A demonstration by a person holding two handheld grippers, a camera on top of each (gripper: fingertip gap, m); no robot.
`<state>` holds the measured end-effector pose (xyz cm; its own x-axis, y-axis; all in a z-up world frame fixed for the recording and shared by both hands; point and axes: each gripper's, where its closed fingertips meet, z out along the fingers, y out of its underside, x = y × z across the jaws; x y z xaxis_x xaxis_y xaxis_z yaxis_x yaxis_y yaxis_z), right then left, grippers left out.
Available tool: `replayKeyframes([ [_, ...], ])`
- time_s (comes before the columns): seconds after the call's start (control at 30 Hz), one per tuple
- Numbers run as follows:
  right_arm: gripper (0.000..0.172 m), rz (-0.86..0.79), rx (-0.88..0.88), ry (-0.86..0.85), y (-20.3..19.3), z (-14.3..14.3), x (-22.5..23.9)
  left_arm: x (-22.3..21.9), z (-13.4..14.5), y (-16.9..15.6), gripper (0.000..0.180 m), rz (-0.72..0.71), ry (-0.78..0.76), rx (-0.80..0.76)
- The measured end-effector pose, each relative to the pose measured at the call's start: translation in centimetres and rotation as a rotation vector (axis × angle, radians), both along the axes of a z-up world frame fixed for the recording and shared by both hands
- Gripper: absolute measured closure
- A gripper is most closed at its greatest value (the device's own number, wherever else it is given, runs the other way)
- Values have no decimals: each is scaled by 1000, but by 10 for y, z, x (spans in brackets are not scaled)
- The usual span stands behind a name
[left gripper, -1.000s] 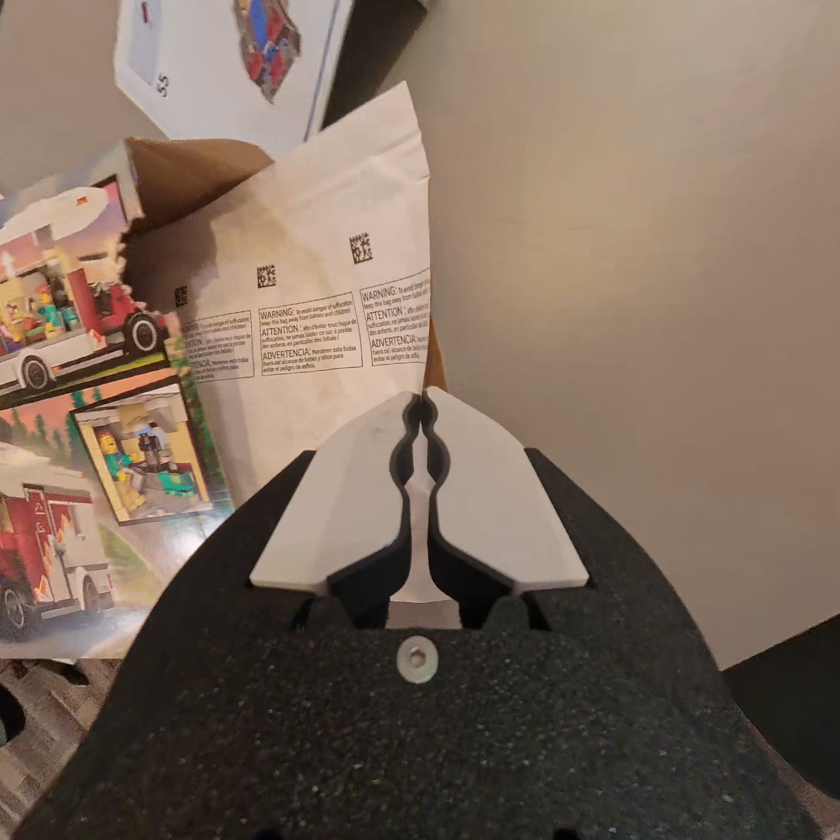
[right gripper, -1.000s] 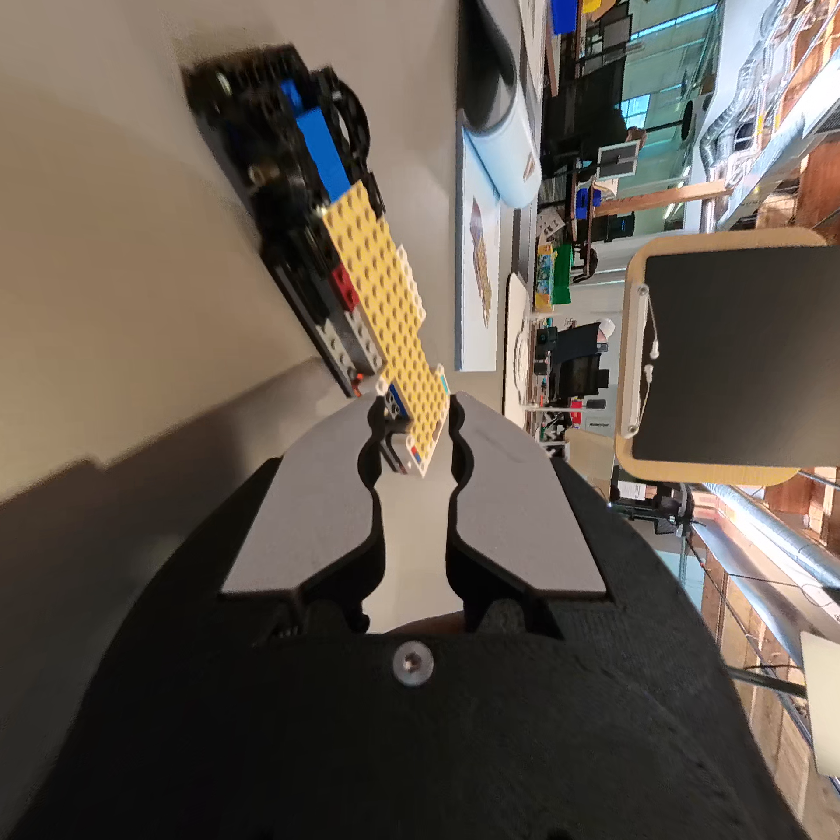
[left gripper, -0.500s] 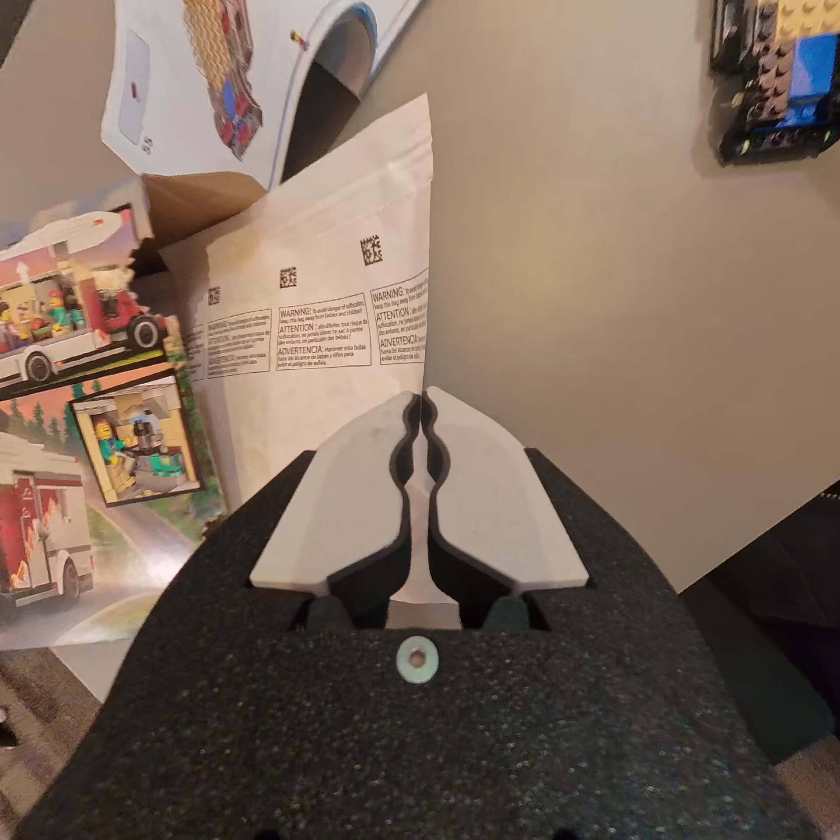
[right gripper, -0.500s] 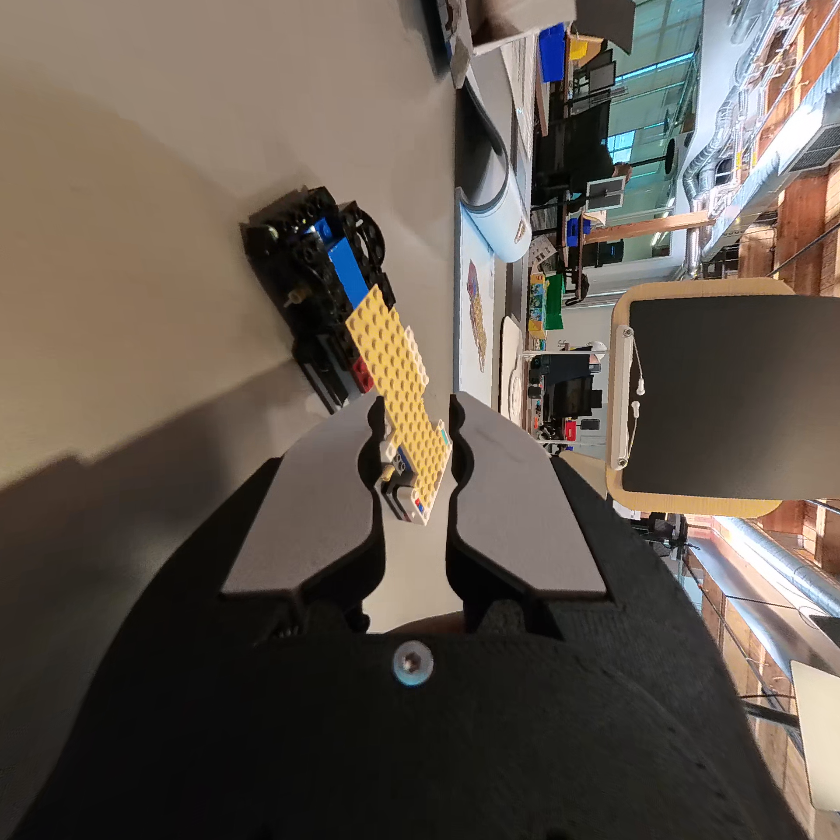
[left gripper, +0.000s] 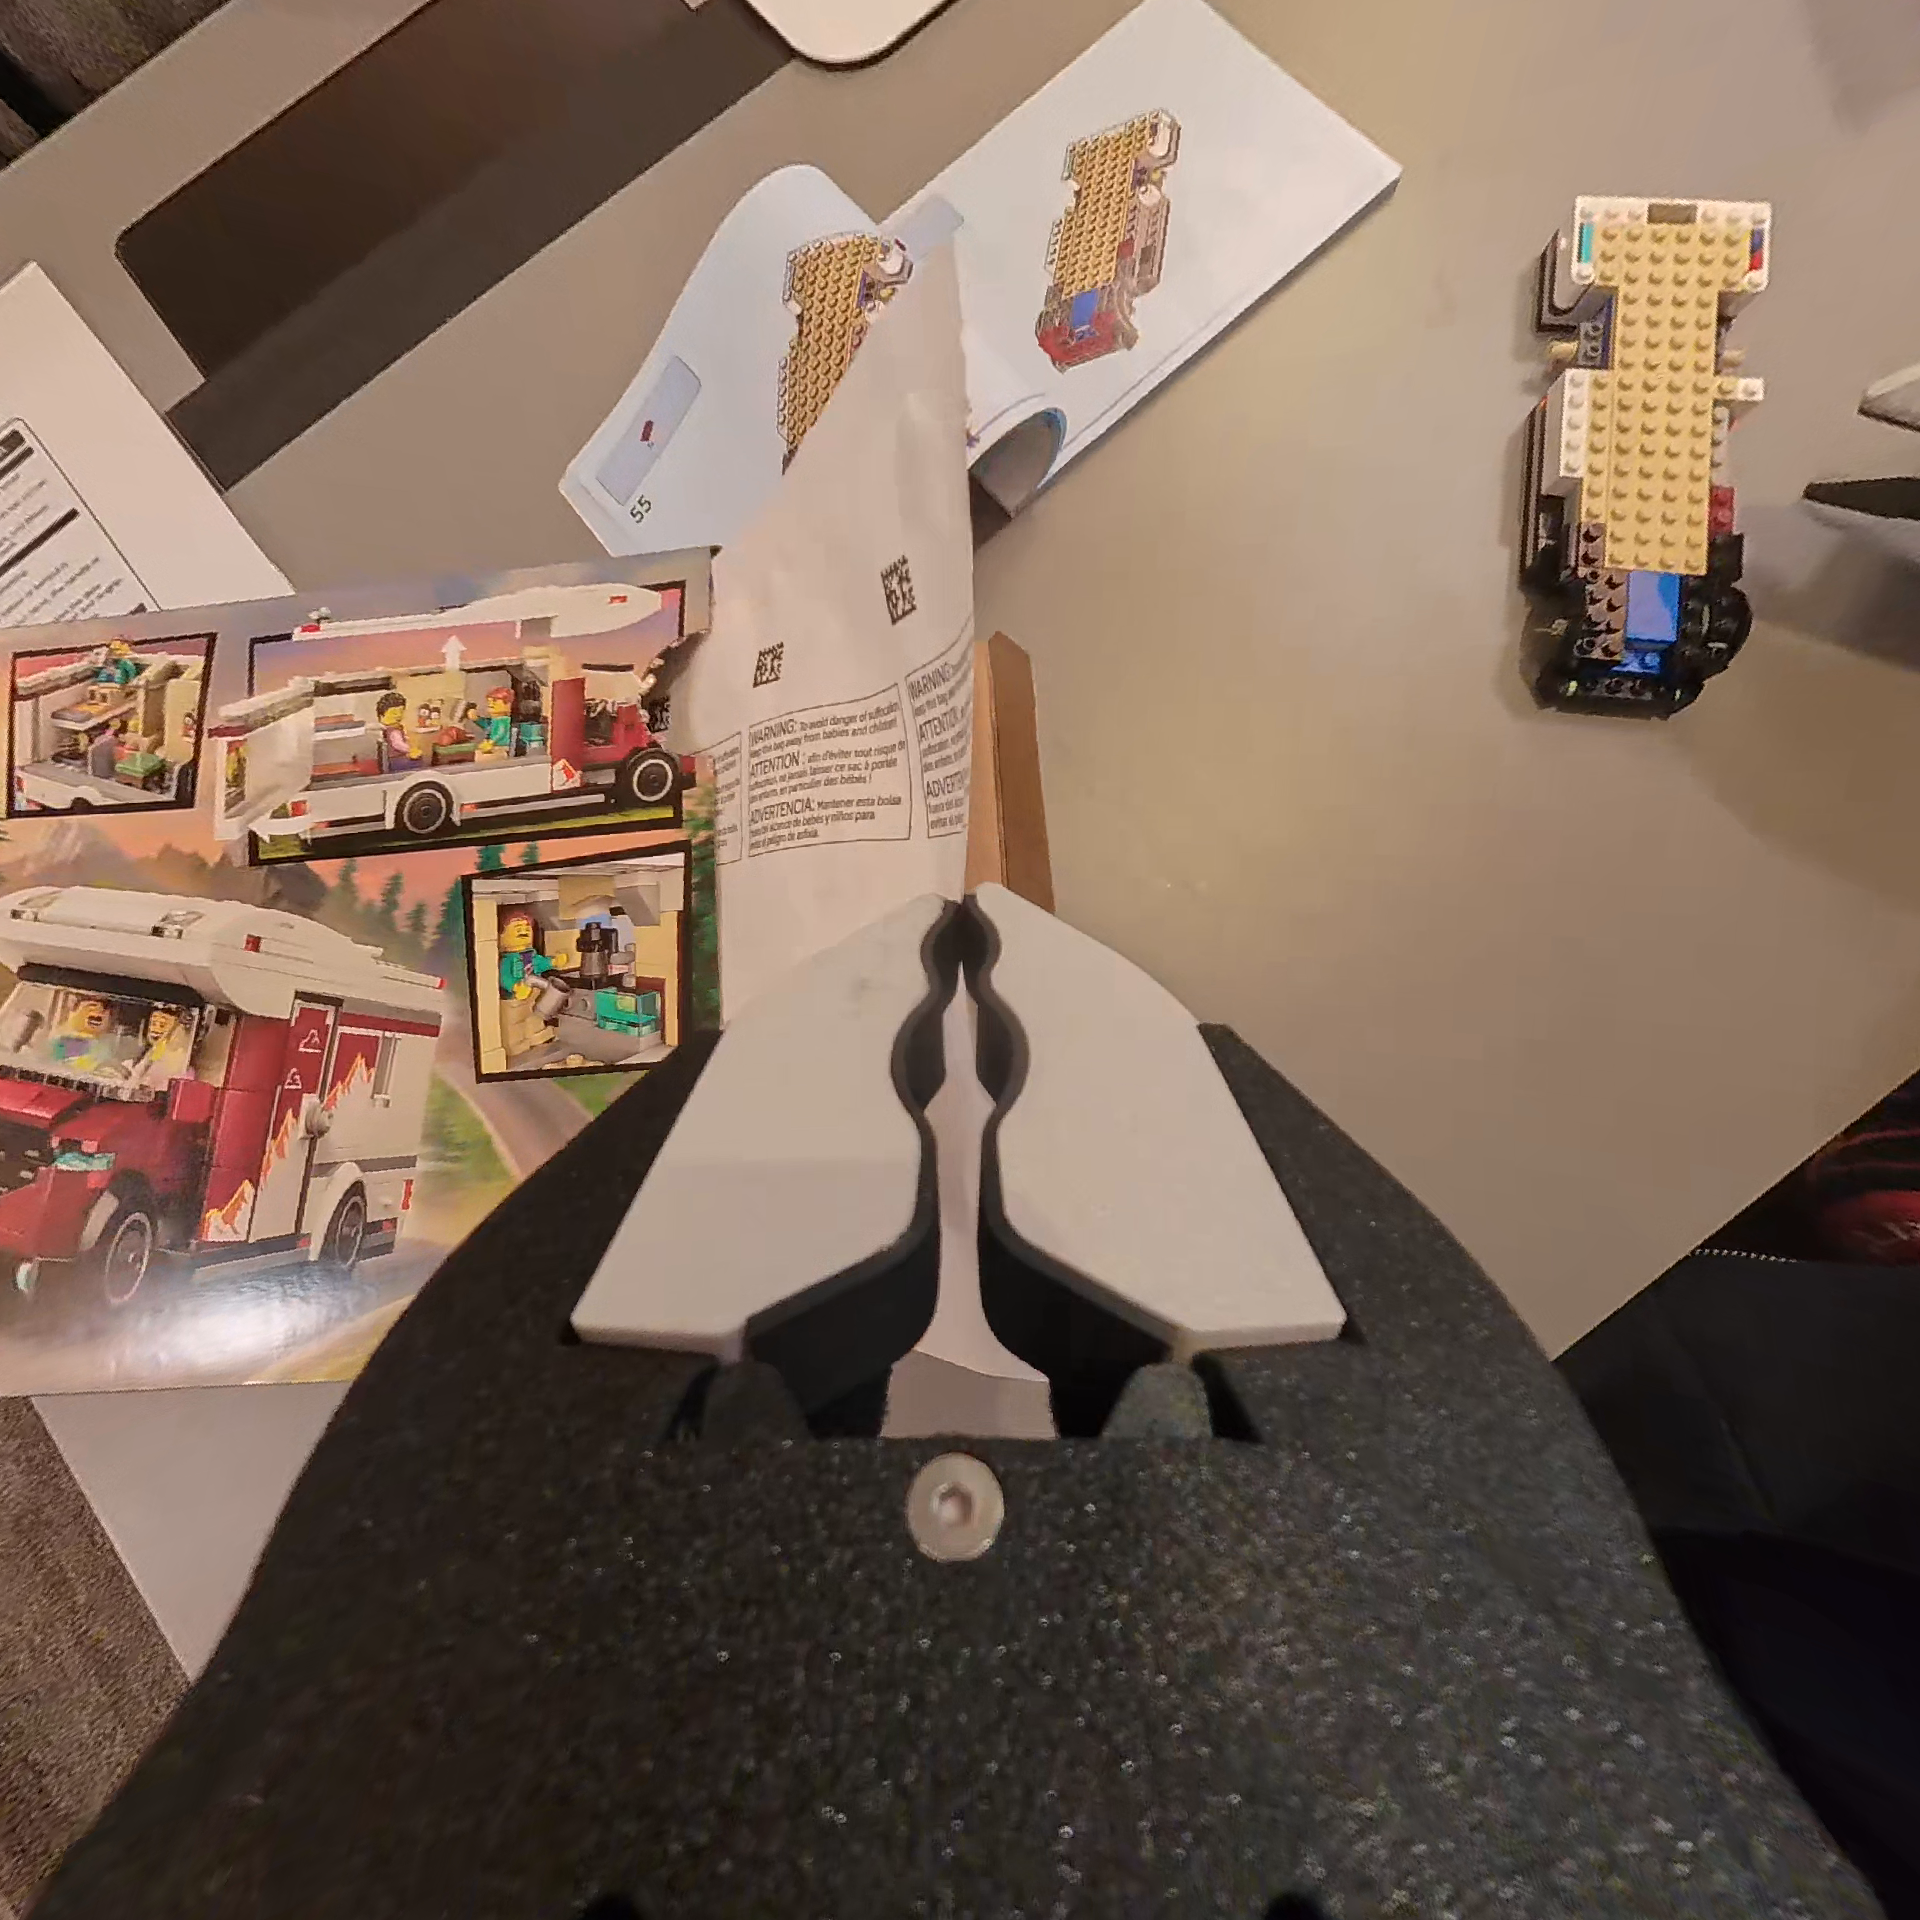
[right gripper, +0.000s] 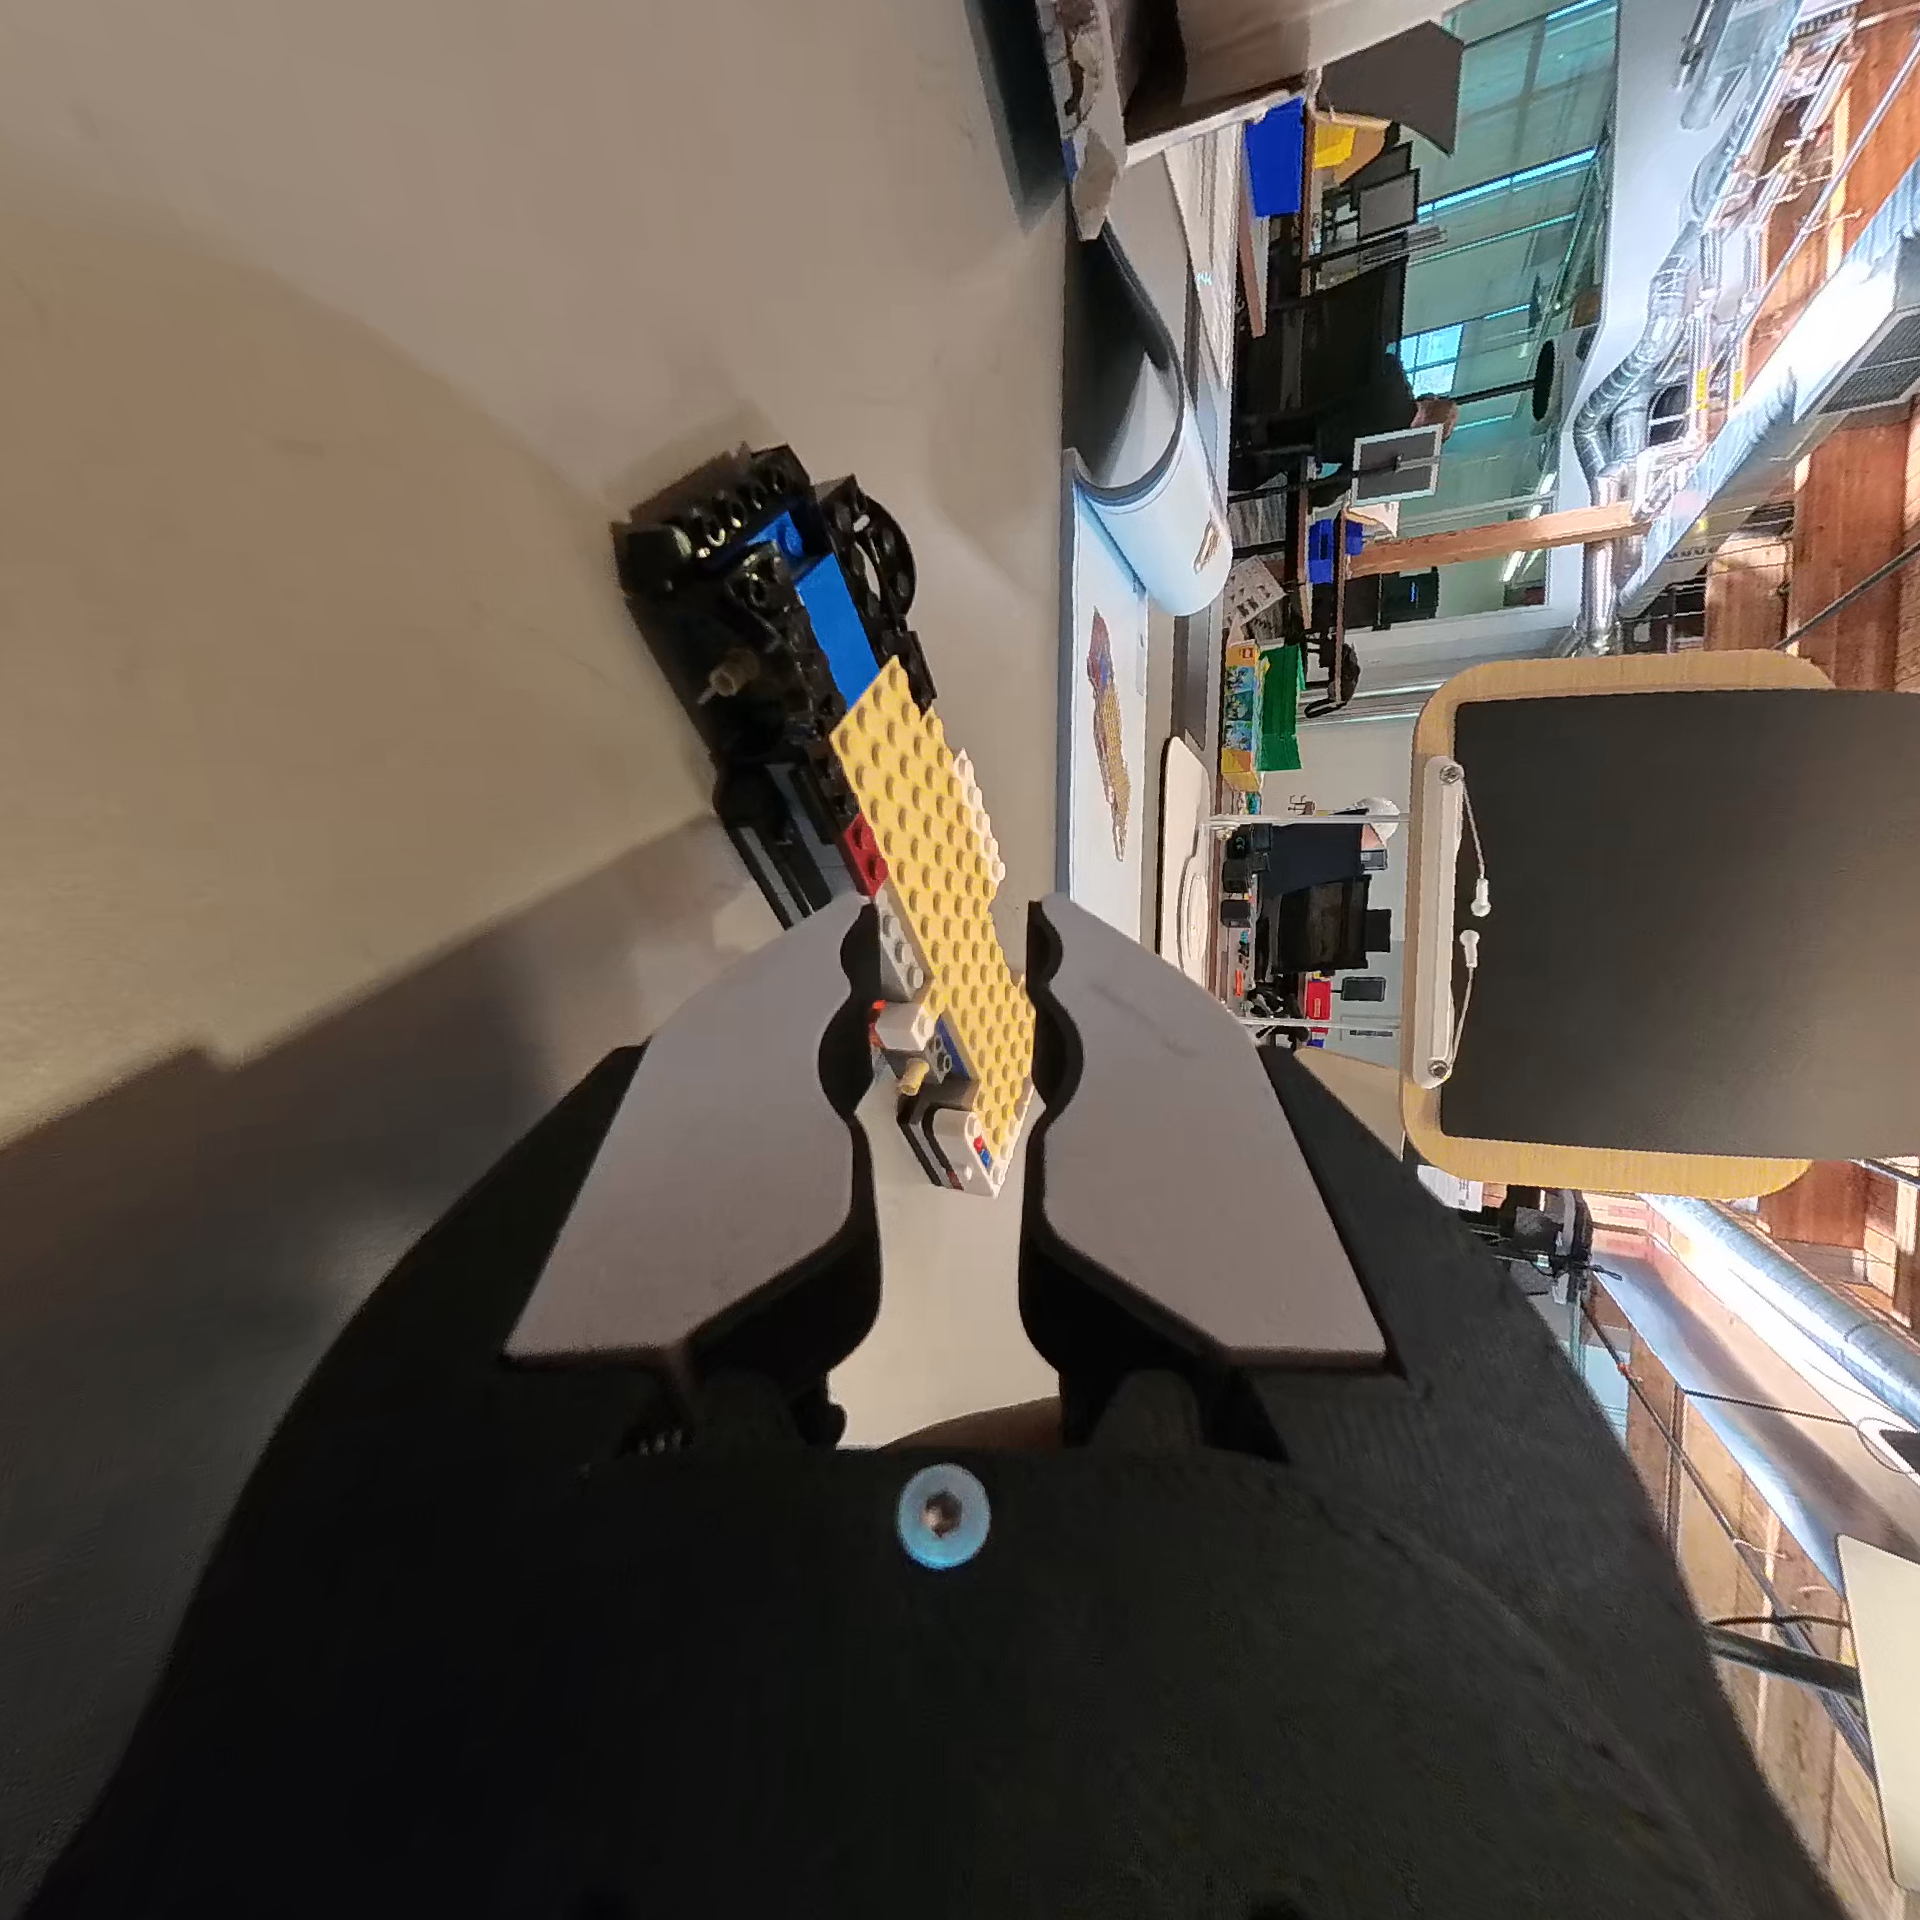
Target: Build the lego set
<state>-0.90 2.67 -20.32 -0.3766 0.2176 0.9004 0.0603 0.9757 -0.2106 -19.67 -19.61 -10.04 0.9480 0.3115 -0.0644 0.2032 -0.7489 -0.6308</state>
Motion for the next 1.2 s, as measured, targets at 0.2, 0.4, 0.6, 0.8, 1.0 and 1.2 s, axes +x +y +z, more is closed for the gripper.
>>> replayKeyframes([
  [0.2,145,2,-1,-4,-1,-1,0,1,-1,0,180,-6,4,-5],
  [0.4,145,2,-4,-2,-2,0,-1,22,-22,6,180,-87,27,-87],
  [0.6,145,16,10,-5,-8,-2,-2,56,-58,8,180,-200,20,-187],
  [0.8,145,34,13,-3,-18,-1,-3,84,-50,1,180,-301,38,-178],
  [1.0,145,62,11,5,-32,2,-3,102,-11,-11,180,-286,44,-82],
  [1.2,145,96,7,10,-49,5,-4,80,42,-41,180,-85,115,48],
])
